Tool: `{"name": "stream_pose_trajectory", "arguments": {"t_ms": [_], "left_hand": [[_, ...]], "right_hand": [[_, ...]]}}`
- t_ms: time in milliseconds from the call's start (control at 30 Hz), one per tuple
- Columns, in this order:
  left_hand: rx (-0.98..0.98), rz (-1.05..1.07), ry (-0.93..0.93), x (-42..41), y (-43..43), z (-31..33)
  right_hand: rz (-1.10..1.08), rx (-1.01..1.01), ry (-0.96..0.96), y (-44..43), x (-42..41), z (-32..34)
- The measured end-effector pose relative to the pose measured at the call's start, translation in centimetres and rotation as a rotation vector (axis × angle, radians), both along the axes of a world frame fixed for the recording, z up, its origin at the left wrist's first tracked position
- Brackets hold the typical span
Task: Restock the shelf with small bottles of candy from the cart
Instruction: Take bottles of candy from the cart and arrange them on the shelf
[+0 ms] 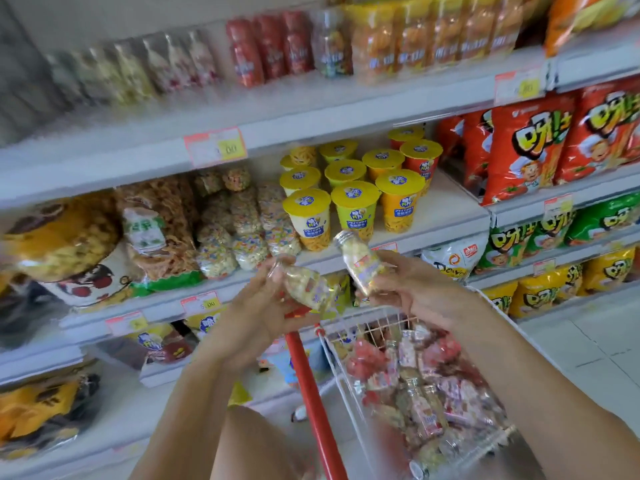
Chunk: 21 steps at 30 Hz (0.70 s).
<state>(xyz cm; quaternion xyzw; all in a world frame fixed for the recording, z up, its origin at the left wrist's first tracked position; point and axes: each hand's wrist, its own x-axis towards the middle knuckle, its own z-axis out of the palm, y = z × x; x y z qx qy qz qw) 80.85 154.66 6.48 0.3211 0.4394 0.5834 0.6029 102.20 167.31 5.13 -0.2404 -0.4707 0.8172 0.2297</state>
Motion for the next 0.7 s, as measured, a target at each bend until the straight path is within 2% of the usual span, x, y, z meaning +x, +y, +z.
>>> {"name": "stream_pose_trajectory", "arguments": {"t_ms": [100, 267, 367, 467, 567, 700], "left_hand": [[0.021, 0.110, -0.141, -1.4, -1.3, 3.3], [0.117, 0.293, -0.109, -4.2, -2.5, 8.9], [0.192, 0.318, 0.076, -7.2, -2.7, 12.5], [0.230, 0.382, 0.321, -9.7, -2.0, 16.1], [0.269, 0.467, 0.521, -12.8, -0.2, 19.0], [0.264, 0.497, 0.659, -18.1, 3.1, 21.1]], "right_hand": [[0.048, 0.243, -0.027, -1.2, -2.7, 4.6], [0.017, 0.544, -0.150, -2.3, -7.5, 9.5], [-0.083, 0.672, -0.186, -2.7, -10.5, 12.2], [-0.167, 0.763, -0.126, -2.6, -13.3, 15.3], [-0.225, 0.733, -0.051, -1.1, -16.2, 18.0], [-0.197, 0.648, 0.010, 2.4, -20.4, 20.9]]}}
